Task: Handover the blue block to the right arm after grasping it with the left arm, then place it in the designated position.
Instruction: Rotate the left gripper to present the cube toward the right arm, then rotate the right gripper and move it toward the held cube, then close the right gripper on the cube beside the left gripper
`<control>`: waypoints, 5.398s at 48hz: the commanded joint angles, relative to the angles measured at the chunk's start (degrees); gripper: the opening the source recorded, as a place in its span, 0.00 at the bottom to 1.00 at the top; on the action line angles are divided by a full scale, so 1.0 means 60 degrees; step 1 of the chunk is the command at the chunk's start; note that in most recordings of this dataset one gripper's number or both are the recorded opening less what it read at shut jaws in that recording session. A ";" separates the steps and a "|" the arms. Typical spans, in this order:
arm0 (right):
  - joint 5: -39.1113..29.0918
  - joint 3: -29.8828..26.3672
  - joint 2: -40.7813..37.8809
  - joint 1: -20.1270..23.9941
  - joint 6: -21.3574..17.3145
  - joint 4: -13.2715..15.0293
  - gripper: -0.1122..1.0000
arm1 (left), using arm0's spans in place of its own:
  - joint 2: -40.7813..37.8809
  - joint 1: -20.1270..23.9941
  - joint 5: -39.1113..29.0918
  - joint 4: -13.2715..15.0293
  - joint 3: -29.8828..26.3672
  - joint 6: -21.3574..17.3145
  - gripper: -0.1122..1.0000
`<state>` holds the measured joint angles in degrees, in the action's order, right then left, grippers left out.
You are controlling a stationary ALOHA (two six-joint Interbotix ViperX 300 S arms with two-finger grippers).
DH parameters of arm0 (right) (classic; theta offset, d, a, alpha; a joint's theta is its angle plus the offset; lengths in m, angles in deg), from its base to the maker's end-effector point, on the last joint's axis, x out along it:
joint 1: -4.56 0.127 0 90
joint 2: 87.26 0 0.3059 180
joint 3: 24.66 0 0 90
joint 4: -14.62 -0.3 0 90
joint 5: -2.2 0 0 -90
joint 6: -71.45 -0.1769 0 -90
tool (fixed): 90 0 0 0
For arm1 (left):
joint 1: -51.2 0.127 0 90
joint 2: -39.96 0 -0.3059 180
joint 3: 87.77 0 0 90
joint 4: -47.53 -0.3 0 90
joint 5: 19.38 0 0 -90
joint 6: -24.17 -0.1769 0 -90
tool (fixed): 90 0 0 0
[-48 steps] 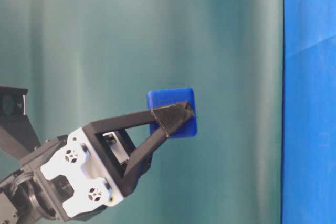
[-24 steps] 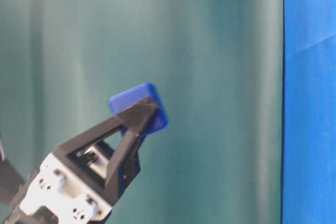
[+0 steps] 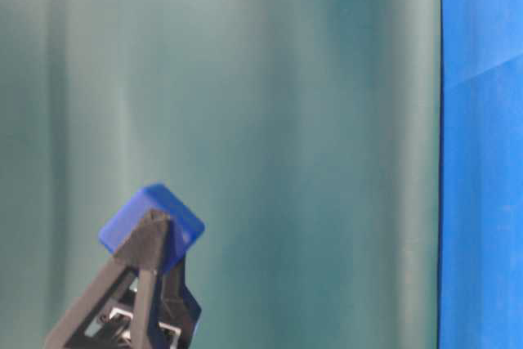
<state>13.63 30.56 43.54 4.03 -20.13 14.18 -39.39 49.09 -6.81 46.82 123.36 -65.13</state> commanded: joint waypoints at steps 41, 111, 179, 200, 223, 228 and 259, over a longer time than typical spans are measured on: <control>-0.1011 -0.0967 -0.0161 -0.0015 0.1509 0.2593 0.98 | 0.0220 0.0000 0.0293 0.0029 -0.0073 0.0059 0.54; -0.1084 -0.1304 -0.0264 0.0000 0.4819 0.6958 0.96 | 0.0220 -0.0015 0.0278 0.0044 -0.0088 0.0117 0.54; -0.0425 -0.3398 -0.3062 -0.0015 0.4878 0.6958 0.96 | 0.0220 -0.0015 0.0234 0.0044 -0.0088 0.0132 0.54; 0.0249 -0.5259 -0.5405 -0.0015 0.4893 0.7280 0.96 | 0.0220 0.0000 0.0234 0.0059 -0.0103 0.0132 0.54; 0.0161 -0.7002 -0.7119 -0.0015 0.4893 0.7339 0.96 | 0.0220 0.0000 0.0234 0.0059 -0.0103 0.0146 0.54; 0.0088 -0.7075 -0.7192 -0.0015 0.4893 0.7339 0.96 | 0.0220 0.0000 0.0234 0.0059 -0.0103 0.0146 0.54; -0.0205 -0.7134 -0.7178 0.0000 0.4805 0.7280 0.54 | 0.0220 -0.0044 0.0278 0.0059 -0.0103 0.0146 0.54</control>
<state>12.13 -10.40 -0.23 4.12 8.87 58.21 -38.77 49.09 -5.58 47.09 123.63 -64.34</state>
